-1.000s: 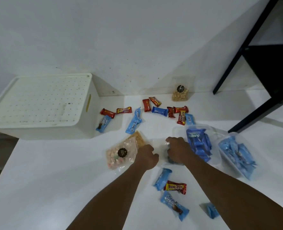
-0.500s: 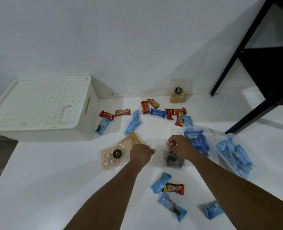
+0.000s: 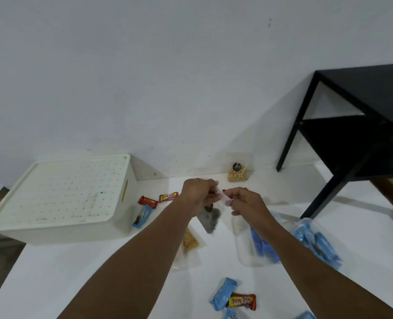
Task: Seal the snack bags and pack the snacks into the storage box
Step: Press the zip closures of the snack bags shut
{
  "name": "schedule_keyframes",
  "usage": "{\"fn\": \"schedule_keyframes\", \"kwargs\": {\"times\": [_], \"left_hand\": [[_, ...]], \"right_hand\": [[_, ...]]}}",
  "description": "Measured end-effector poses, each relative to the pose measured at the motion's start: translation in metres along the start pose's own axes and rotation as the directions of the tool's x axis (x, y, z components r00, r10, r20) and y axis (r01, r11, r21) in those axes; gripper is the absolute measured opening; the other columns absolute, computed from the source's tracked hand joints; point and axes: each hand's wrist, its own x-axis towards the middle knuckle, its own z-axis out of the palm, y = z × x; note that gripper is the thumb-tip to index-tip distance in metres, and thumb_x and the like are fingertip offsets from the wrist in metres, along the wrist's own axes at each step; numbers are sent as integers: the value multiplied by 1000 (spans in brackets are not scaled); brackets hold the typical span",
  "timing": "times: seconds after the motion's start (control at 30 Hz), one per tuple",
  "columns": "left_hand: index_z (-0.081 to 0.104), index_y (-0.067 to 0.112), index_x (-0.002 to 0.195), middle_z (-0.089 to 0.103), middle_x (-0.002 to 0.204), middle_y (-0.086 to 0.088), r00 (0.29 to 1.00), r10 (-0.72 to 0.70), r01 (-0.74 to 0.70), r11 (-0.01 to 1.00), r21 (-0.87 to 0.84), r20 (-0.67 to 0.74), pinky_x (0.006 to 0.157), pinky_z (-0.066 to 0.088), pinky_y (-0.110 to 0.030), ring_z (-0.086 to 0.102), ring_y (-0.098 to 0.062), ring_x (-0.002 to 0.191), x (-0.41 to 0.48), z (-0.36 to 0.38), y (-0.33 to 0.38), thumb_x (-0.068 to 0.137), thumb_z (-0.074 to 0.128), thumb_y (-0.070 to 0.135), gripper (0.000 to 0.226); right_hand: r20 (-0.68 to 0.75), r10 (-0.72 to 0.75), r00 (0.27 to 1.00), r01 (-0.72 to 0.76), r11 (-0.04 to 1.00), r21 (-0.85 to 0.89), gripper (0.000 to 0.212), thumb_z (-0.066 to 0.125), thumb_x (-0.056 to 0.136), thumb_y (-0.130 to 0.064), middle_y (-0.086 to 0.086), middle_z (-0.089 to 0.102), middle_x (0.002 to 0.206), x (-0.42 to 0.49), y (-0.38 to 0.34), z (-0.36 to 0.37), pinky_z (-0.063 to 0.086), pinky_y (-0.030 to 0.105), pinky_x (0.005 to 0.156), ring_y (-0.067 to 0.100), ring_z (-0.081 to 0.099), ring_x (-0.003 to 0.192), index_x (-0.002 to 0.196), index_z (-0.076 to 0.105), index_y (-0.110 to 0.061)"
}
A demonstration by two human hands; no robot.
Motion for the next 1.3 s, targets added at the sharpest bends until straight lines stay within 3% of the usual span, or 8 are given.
{"fn": "schedule_keyframes", "kwargs": {"times": [0.1, 0.23, 0.4, 0.5, 0.63, 0.87, 1.07, 1.3], "left_hand": [[64, -7, 98, 63, 92, -25, 999, 29, -29, 1000, -7, -34, 52, 58, -28, 67, -33, 72, 2, 2, 14, 82, 73, -1, 20], [65, 0, 103, 66, 78, -13, 1000, 18, -19, 996, 90, 13, 56, 54, -28, 67, -25, 57, -11, 5, 28, 86, 74, 16, 25], [64, 12, 111, 68, 105, -4, 982, 189, -168, 922, 350, -26, 71, 47, -31, 63, -17, 86, -12, -11, 41, 84, 69, 54, 51], [69, 15, 108, 69, 115, -3, 959, 241, -278, 907, 316, 152, 80, 50, -31, 62, -18, 100, -14, -27, 38, 85, 75, 42, 36], [71, 0, 101, 74, 94, -13, 920, 326, -360, 922, 144, 216, 94, 54, -50, 71, -25, 89, -17, -26, 31, 84, 78, 26, 32], [72, -1, 96, 74, 83, -14, 918, 349, -353, 936, -16, 190, 92, 54, -48, 74, -31, 85, -28, -11, 22, 88, 74, 14, 17], [70, -10, 96, 69, 78, -19, 920, 374, -365, 927, -90, 117, 71, 63, -32, 73, -26, 69, -30, -7, 21, 87, 75, 8, 21], [70, -1, 88, 67, 75, -15, 918, 341, -325, 940, -107, 205, 72, 57, -35, 70, -29, 72, -33, -15, 26, 87, 75, 9, 11]], "right_hand": [[-36, -129, 991, 129, 991, 18, 23, 71, 85, -4, -1, 75, 88, -3, -6, 8, 55, 26, 72, 13, 67, 78, 100, 70, -21], [-244, -360, 901, 319, 928, -191, 9, 74, 88, -23, -6, 71, 71, -2, -16, 13, 50, 22, 61, 9, 63, 64, 82, 71, -18], [-191, -281, 940, 271, 959, -77, 18, 69, 92, -21, 1, 70, 68, 2, -44, -8, 48, 27, 61, 11, 61, 61, 77, 67, -12], [-46, -200, 979, 202, 979, 31, 14, 66, 94, -18, 3, 73, 73, 1, -59, -30, 50, 30, 61, 13, 67, 66, 85, 69, -8], [14, -202, 979, 202, 979, 4, 18, 63, 96, -18, 6, 72, 74, 1, -73, -46, 49, 31, 65, 17, 65, 69, 80, 66, -15], [-60, -207, 977, 206, 978, -15, 18, 61, 97, -14, 6, 70, 72, 1, -74, -55, 48, 33, 64, 18, 62, 67, 79, 65, -11], [-126, -142, 982, 155, 983, 101, 19, 65, 95, -25, 6, 72, 76, 0, -71, -46, 47, 38, 71, 20, 65, 72, 84, 70, -11], [-172, -121, 978, 153, 970, 190, 22, 68, 92, -19, 12, 72, 75, -5, -66, -41, 45, 37, 71, 18, 65, 71, 74, 63, -7]]}}
